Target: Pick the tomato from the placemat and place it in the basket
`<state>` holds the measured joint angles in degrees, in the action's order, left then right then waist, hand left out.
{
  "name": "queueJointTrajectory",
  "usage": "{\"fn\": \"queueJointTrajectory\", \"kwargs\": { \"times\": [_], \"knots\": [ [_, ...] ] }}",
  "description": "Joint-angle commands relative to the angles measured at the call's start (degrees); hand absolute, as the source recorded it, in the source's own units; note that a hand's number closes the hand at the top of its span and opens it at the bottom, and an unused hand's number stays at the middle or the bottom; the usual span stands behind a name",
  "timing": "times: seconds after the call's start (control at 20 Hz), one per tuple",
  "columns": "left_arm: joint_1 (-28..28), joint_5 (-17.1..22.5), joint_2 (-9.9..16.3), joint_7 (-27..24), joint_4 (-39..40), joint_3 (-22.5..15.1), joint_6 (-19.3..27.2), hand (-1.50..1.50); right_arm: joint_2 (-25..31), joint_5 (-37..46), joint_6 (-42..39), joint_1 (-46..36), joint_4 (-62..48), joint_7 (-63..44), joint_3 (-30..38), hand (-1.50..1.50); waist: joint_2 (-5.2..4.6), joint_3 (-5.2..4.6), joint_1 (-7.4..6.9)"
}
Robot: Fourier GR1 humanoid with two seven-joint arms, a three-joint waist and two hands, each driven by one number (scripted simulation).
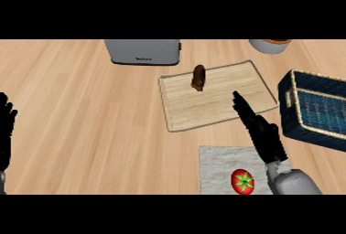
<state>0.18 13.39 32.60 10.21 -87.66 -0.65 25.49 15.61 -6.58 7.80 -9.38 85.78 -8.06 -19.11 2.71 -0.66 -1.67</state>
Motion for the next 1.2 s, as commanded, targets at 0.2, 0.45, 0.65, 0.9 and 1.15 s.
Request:
{"fn": "queueJointTrajectory", "kwargs": {
  "times": [0.2,0.45,0.65,0.9,1.15],
  "knots": [
    [-2.2,2.63,-1.2,-1.14,0.1,-2.32,-6.71,0.0,3.97,-9.66,-0.17,-0.8,10.44,16.76,18.6,1.5,-2.3,0.82,5.87],
    [-4.81,5.87,-2.89,1.27,0.33,-5.84,-12.69,0.0,8.87,19.13,2.51,3.16,11.01,25.74,-0.28,-1.5,-2.58,0.5,3.52],
    [-8.25,6.49,-3.86,-0.6,5.27,-5.28,-15.89,0.0,-4.21,29.89,18.71,7.85,15.3,21.38,-8.41,-1.5,-2.58,0.52,3.19],
    [-7.71,5.78,-4.02,-1.74,5.82,-4.76,-16.91,0.0,-7.72,42.55,16.3,-1.82,20.47,-8.29,-9.6,-1.5,-2.38,0.39,1.86],
    [-9.19,5.5,-3.54,-0.41,7.32,-4.31,-16.8,0.0,-2.32,47.69,2.36,-3.2,23.87,-27.84,-8.05,-1.5,-2.0,0.2,2.7]
  ]
}}
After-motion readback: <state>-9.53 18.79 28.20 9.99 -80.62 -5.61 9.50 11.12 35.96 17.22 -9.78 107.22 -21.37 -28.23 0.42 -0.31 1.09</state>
